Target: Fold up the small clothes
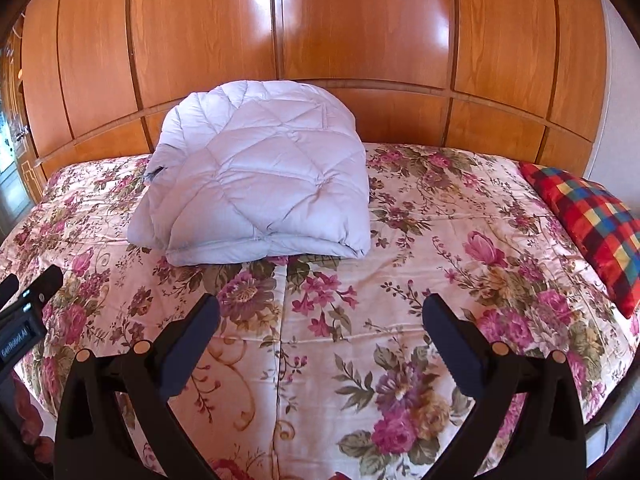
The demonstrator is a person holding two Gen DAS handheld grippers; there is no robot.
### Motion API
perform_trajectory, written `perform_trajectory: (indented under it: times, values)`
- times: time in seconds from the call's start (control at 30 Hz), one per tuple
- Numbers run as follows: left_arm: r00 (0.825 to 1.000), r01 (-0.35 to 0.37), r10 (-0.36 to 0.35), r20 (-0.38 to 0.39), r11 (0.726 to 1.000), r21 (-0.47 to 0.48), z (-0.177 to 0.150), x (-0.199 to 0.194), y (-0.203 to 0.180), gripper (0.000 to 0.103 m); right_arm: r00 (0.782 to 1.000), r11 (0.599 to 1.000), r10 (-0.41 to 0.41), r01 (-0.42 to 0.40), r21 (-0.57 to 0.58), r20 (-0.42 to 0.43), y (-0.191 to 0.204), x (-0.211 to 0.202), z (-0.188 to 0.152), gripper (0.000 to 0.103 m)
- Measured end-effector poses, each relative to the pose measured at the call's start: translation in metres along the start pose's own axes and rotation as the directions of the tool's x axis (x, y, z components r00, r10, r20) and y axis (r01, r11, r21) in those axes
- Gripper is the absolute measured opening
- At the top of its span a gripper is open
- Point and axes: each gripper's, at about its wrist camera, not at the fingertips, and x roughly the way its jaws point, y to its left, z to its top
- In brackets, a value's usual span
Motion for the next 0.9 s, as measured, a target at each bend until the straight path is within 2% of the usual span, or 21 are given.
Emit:
perform_trajectory:
  times: [0.17, 0.33, 0.6, 0.9]
  values:
    - [1.000, -0.001, 0.001, -0.014, 0.999, -0.035, 0.008, -0.006, 0.006, 0.099, 0.998, 1.000, -0.004, 0.002, 0.030, 0.058, -0.003, -0.023, 0.012, 0.101]
    - [1.000, 0.001, -0.001, 0.004, 1.000, -0.026, 0.015, -0.016, 0.007, 0.099, 0.995, 1.000, 0.004, -0.006, 0.018, 0.104, 0.000, -0.038, 0.020, 0.101]
    - [1.000, 0.027, -0.027, 0.011, 1.000, 0.011, 0.015, -0.023, -0.002, 0.099, 0.995, 1.000, 0.012, -0.013, 0.012, 0.099, 0.003, -0.039, 0.021, 0.101]
    - [0.999, 0.041, -0.041, 0.007, 0.999, 0.003, 0.016, -0.026, -0.003, 0.099, 0.995, 1.000, 0.013, -0.014, 0.014, 0.096, 0.002, -0.037, 0.019, 0.101]
